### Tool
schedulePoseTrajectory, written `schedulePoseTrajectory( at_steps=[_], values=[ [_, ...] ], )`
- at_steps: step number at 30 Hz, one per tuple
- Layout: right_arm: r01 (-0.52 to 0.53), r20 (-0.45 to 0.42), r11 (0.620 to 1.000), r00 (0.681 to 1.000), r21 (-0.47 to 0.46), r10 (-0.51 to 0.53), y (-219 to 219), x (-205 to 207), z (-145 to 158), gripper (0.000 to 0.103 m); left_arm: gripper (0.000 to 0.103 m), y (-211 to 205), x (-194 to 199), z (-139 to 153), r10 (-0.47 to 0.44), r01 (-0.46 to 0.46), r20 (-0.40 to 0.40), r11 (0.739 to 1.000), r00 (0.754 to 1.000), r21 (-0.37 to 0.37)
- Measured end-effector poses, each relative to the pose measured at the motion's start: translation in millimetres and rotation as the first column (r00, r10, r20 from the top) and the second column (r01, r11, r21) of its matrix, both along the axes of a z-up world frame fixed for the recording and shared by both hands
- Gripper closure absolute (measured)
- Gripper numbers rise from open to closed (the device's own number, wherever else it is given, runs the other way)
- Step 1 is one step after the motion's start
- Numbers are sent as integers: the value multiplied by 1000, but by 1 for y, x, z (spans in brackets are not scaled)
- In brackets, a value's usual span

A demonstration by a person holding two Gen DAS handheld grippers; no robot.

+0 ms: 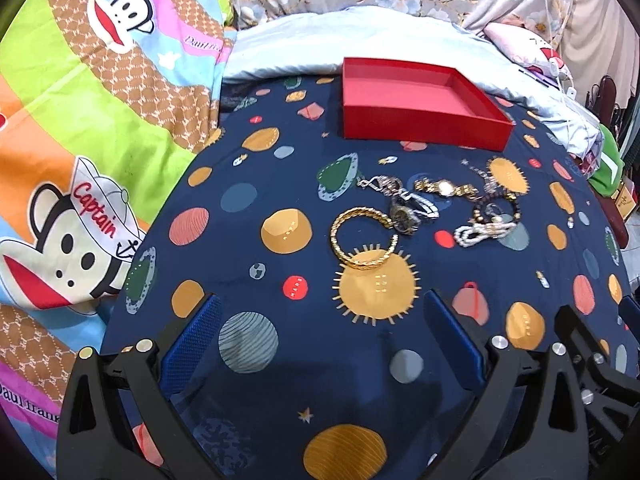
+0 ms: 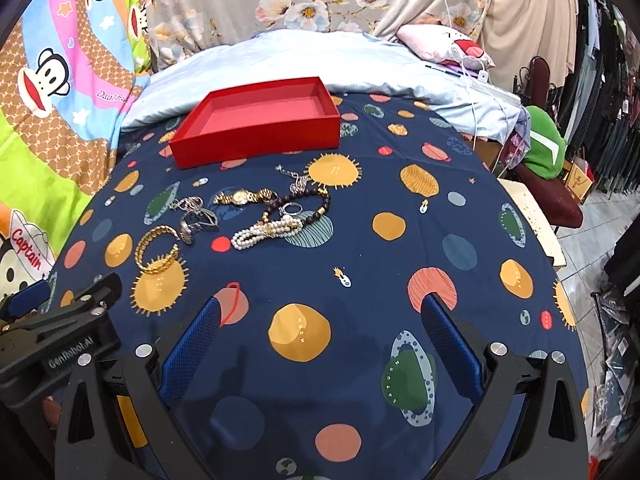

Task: Organize jewelry
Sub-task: 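Grasp the gold bangle with the left gripper while the right grasps the pearl bracelet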

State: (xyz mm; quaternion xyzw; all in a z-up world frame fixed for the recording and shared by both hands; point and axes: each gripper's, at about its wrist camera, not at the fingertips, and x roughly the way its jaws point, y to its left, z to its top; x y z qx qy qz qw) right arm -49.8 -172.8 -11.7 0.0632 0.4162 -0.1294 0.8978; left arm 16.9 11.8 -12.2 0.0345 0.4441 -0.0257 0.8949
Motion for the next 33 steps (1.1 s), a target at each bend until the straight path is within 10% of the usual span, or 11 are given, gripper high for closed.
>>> schedulePoseTrajectory(
  at_steps=[21,33],
  values=[
    [25,-86,999,996,39,-21,-27,58,-35,5,6,-19,70,-59,-63,62,-47,998,997,-27],
    [13,-87,997,996,74,-7,-31,71,-41,5,49,-28,77,-52,-114,113,-22,992,993,-48]
  ],
)
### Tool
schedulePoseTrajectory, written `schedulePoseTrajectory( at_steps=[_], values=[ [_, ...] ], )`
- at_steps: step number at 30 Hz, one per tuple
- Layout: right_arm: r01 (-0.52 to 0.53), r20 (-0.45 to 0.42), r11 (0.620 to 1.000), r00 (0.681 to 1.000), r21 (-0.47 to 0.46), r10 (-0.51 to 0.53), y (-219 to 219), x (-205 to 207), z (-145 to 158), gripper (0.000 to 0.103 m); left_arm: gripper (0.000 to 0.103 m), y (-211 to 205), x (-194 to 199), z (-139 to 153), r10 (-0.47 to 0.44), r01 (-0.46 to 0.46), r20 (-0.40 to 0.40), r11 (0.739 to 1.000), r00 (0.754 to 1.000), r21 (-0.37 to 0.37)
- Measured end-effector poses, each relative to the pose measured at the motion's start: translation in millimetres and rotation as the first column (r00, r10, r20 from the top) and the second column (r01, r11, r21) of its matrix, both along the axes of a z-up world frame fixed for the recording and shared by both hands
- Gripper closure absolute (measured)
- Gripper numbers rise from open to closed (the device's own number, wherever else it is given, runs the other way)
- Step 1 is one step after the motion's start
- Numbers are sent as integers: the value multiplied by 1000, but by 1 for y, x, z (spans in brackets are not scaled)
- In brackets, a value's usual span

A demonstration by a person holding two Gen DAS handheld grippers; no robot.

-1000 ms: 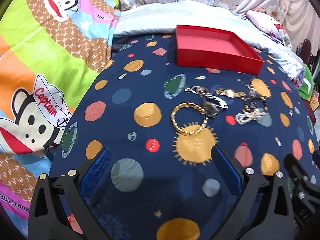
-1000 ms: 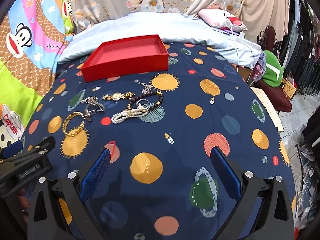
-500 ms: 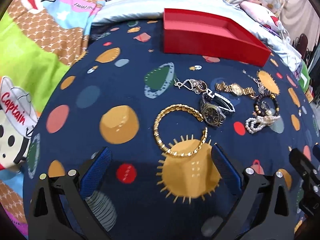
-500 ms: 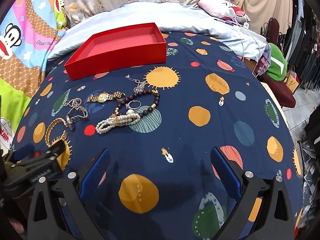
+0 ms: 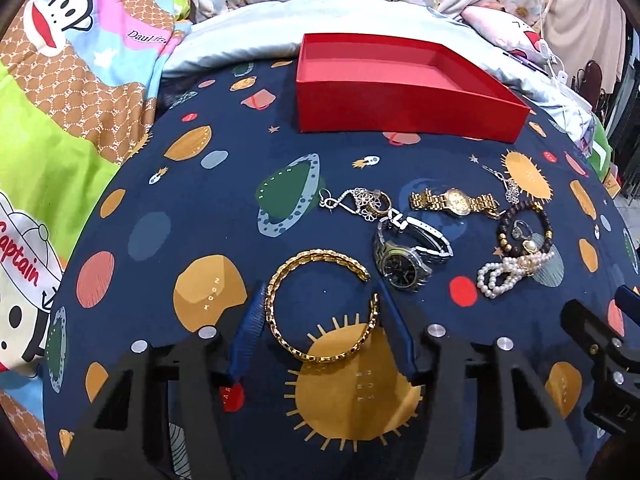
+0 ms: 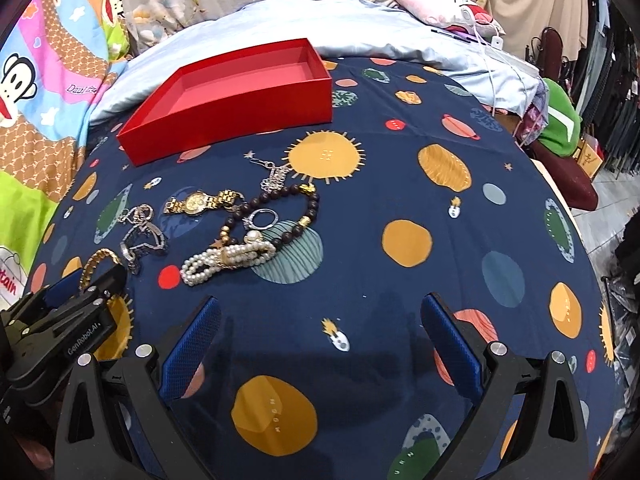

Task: Organize jewelry
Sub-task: 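Grasp the gold bangle with the left gripper while the right grasps the pearl bracelet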

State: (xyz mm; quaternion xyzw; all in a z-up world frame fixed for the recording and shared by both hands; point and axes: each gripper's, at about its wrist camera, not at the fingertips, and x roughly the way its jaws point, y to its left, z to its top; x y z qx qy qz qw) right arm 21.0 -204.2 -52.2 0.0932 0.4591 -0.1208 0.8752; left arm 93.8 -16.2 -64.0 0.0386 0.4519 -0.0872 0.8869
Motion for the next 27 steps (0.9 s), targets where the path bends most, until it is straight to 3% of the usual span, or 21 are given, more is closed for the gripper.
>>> schedulePoseTrajectory(
  at_steps=[7,15,24,27],
  values=[
    [-38,14,999,999,17,37,8,7,2,5,49,10,-7,6,-6,5,-30,999,1000,-51],
    [-57,-8,983,998,177,59,15,28,-12,28,49,33,-12,18,33,-34,-24,998,999,-54],
    [-40,-2,983,999,179,41,20,48,-13,41,49,45,-9,16,52,-55,-42,995,998,-79],
    [-39,3,987,999,154,38,23,53,-13,51,49,45,-8,15,50,-54,-46,995,998,-82]
  ],
)
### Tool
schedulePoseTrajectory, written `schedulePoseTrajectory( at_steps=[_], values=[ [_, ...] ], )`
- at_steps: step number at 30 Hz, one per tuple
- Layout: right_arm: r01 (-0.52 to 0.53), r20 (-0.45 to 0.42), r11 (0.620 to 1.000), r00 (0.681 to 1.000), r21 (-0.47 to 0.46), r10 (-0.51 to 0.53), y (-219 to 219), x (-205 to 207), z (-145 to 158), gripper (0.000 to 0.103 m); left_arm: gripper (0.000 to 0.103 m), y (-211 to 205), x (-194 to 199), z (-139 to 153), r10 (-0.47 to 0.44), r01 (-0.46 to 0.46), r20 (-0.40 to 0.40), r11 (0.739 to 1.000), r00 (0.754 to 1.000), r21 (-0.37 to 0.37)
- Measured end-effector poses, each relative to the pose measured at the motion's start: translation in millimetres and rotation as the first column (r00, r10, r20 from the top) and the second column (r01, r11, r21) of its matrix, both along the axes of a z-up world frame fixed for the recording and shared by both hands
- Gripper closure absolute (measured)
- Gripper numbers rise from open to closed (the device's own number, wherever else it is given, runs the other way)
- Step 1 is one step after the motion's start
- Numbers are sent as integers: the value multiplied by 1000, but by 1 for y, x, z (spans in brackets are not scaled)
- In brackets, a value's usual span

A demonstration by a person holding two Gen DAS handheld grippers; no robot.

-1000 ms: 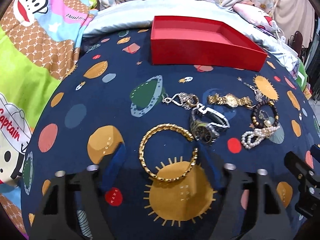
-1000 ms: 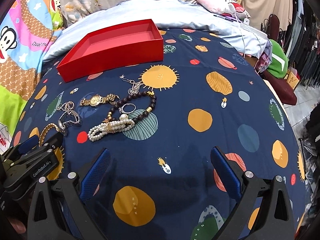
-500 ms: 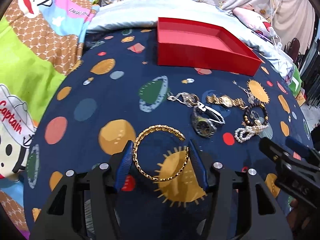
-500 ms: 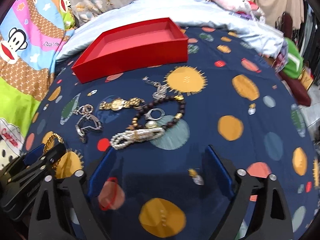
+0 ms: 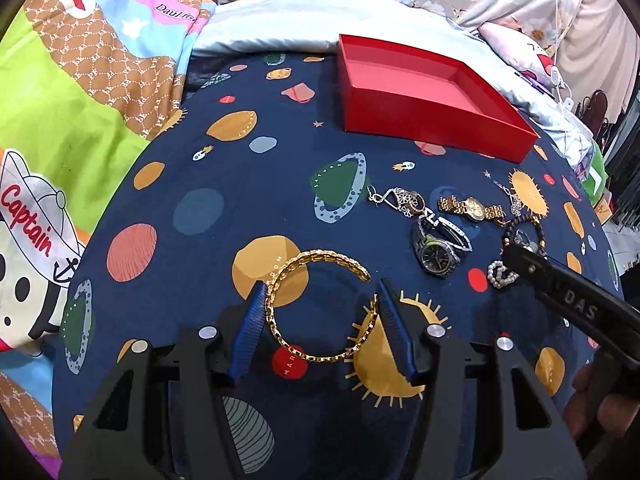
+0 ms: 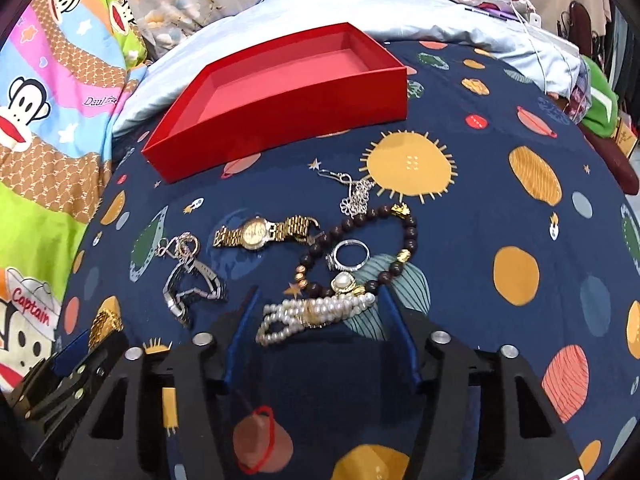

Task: Organize jewelry
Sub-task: 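Grasp the gold bangle with the left gripper while the right grasps the pearl bracelet, then lift the gold bangle with the left gripper while the right carries pearls over the red tray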

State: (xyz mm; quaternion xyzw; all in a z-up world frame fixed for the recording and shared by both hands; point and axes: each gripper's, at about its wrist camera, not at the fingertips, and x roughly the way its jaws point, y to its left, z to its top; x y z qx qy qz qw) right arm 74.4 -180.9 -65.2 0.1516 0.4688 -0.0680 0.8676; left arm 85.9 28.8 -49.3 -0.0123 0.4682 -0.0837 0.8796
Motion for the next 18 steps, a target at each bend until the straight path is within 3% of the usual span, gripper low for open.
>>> schedulePoseTrajectory(
  at_steps=[6,7,8,10,18],
  values=[
    [-8,9,1000,1000,-12,8,0,1,0,58,49,1,1,-2,2,-2,-7,1000,1000,-13],
    [-9,9,1000,1000,-11,9,-1,-1,0,63,49,1,1,-2,1,-2,-8,1000,1000,-15],
    [-8,8,1000,1000,-14,8,-1,-2,0,79,49,1,0,-2,1,-1,-9,1000,1000,-16],
    [-15,2,1000,1000,4,15,-4,-4,0,87,49,0,-2,-1,-1,1,-7,1000,1000,-20],
    [-42,21,999,999,4,42,-4,-19,6,88,49,-5,-10,7,-9,10,8,1000,1000,-23]
  ],
)
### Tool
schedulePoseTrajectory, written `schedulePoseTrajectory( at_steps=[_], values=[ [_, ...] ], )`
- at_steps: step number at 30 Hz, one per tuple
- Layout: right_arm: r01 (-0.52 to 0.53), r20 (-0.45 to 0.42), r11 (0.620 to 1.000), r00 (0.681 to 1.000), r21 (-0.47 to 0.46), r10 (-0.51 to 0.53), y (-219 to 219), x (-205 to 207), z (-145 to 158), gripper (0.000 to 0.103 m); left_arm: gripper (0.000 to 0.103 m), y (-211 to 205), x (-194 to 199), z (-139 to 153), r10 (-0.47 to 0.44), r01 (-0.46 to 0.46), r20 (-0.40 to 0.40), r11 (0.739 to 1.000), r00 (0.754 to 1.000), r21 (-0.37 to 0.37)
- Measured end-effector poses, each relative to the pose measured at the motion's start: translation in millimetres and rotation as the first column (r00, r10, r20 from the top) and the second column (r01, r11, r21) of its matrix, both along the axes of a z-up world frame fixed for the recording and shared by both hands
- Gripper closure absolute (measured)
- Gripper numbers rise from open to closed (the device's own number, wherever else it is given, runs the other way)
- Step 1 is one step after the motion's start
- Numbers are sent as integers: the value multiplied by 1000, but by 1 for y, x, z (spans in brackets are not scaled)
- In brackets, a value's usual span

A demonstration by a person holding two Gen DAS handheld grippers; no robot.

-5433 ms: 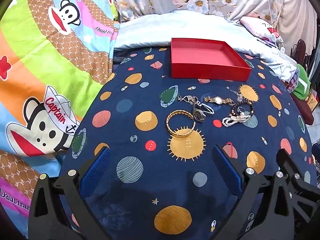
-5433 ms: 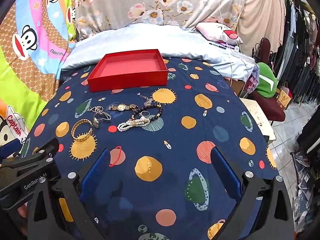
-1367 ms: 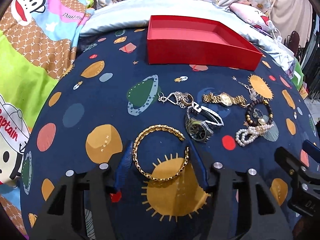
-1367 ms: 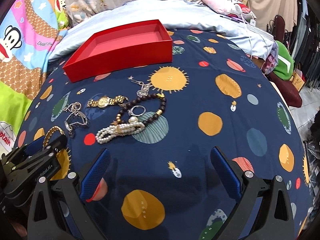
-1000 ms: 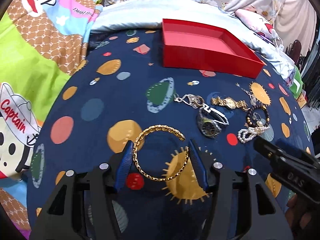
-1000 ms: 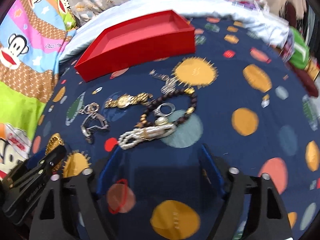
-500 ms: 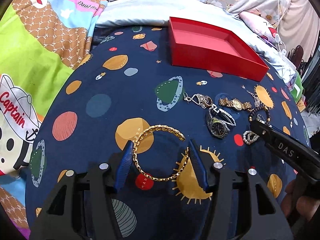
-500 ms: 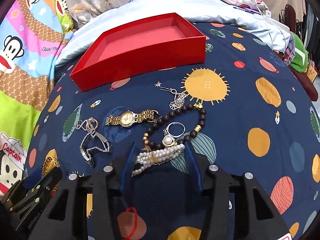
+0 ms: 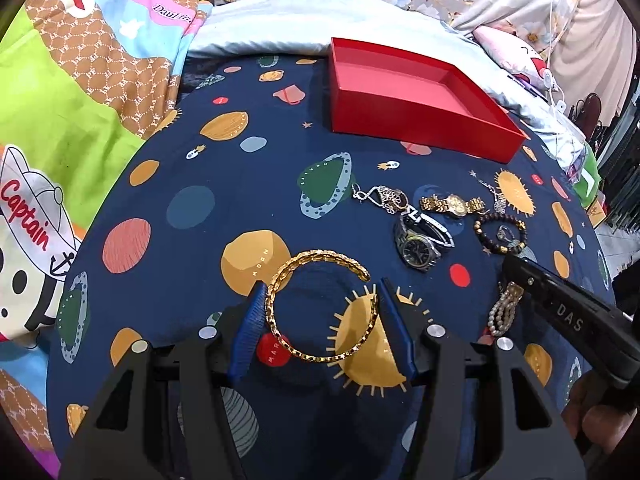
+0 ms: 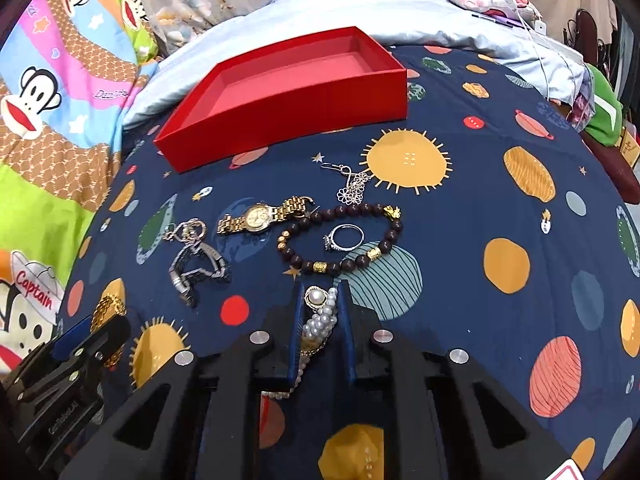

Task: Organize jewelry
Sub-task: 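Lift the gold bangle with the left gripper while the right carries pearls over the red tray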

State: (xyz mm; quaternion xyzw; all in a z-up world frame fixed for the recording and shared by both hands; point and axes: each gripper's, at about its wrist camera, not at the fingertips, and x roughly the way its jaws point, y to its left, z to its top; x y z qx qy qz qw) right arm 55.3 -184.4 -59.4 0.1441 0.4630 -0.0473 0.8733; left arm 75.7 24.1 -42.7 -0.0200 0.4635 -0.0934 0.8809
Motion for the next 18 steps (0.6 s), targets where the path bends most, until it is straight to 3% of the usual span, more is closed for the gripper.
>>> schedulePoseTrajectory(
  at_steps=[11,18],
  values=[
    [-16,103,1000,995,-2,16,-11,-15,44,90,49,-10,-6,26,-25,25,60,1000,998,-1],
    [-53,184,999,981,3,52,-28,10,78,90,49,-22,23,58,-55,57,137,998,989,-8]
  ],
)
